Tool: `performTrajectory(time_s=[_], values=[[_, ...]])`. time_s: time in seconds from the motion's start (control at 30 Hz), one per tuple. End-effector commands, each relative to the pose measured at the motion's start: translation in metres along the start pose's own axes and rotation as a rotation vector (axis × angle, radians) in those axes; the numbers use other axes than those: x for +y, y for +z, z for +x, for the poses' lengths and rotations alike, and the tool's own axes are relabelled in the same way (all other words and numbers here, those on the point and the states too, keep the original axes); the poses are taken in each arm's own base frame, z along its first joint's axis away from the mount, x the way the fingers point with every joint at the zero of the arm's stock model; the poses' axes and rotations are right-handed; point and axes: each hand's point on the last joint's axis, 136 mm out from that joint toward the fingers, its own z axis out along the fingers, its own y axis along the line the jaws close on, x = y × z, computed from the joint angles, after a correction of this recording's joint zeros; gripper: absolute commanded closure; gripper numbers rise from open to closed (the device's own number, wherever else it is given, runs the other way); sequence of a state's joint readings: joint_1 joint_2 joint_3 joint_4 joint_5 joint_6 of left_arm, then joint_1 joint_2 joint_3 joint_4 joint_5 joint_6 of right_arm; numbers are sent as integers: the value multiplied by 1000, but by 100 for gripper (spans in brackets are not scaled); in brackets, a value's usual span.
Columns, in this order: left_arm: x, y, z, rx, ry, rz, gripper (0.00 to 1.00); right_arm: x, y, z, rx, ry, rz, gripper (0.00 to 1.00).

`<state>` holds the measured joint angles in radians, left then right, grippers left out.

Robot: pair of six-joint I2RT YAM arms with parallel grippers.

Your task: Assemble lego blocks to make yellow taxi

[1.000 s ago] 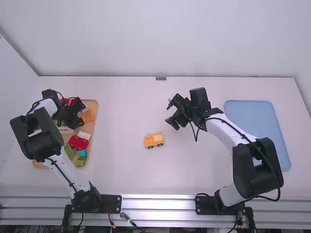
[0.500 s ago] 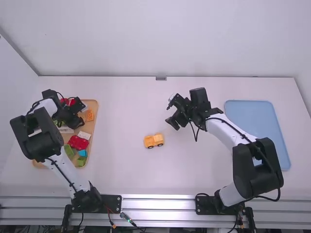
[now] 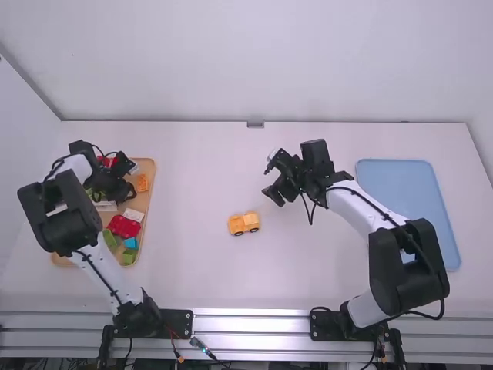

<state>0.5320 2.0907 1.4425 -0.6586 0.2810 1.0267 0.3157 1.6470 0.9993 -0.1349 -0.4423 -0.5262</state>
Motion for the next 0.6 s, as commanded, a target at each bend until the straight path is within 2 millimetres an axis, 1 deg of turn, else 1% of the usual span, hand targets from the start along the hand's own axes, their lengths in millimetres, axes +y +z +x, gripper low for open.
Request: performTrajectory(time_s=[0.0,0.07,0.17,0.2,0.27,0.33,0.37,0.4,0.43,0.57], values=[[-6,7,-7,-4,-5,32,44,-4,-6,-14,-30,-9,12,1],[-8,7,-7,1,-24,35,45,-3,-6,-13,-29,-8,11,1],[-6,7,-2,24,-51,24,51,-3,-6,-13,-27,-7,11,1],[-3,7,2,49,-66,6,55,-3,-6,-13,-28,-7,11,1],[0,6,6,66,-80,-7,55,-3,-6,-13,-28,-8,11,1],[1,6,7,67,-84,-11,51,-3,-6,-13,-29,-8,11,1],[1,6,7,67,-84,-11,51,-3,-6,-13,-29,-8,11,1],[-4,9,9,68,-41,5,45,-4,-7,-13,-28,-8,12,1],[-5,10,10,70,-26,9,43,-4,-7,-13,-28,-8,12,1],[-6,16,13,69,-21,1,44,-4,-6,-14,-30,-9,12,1]])
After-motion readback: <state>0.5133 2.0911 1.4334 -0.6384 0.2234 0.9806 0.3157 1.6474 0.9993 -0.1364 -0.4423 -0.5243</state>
